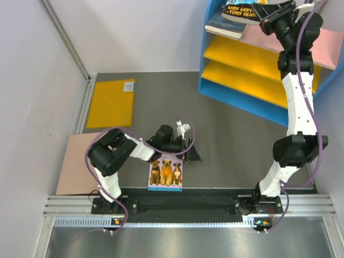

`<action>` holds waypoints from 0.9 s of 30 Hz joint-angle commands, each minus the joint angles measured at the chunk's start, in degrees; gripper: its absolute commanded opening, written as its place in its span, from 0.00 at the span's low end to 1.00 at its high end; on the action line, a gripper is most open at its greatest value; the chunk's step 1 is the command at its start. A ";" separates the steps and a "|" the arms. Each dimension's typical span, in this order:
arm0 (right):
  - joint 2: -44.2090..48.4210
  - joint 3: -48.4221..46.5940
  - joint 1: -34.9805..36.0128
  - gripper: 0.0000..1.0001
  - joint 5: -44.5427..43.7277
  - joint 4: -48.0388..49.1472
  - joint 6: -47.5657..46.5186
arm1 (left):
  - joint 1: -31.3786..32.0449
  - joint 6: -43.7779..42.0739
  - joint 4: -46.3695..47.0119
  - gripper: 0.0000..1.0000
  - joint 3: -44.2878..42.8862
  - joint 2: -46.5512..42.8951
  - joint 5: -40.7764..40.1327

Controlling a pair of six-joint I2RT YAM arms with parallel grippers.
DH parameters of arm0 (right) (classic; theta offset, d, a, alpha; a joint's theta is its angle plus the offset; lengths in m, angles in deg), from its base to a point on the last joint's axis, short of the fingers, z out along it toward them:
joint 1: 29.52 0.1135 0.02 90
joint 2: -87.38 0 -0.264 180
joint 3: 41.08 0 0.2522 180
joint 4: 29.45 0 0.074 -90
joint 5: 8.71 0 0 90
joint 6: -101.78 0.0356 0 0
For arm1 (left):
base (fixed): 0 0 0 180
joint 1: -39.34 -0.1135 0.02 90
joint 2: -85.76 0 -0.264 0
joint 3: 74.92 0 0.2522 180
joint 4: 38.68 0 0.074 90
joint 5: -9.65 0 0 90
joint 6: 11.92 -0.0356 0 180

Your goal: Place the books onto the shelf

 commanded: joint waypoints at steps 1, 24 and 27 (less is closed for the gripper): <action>-3.94 -6.84 -0.07 0.00 -5.14 -3.13 4.39 | 1.20 0.89 6.12 0.99 1.43 2.56 -0.80; -15.64 -17.48 3.80 0.00 -2.95 -2.78 7.74 | 1.46 1.95 8.06 0.99 1.26 4.85 0.26; -14.94 -16.69 3.80 0.00 -1.89 -2.96 6.60 | 1.46 2.04 7.98 0.99 1.17 5.20 0.43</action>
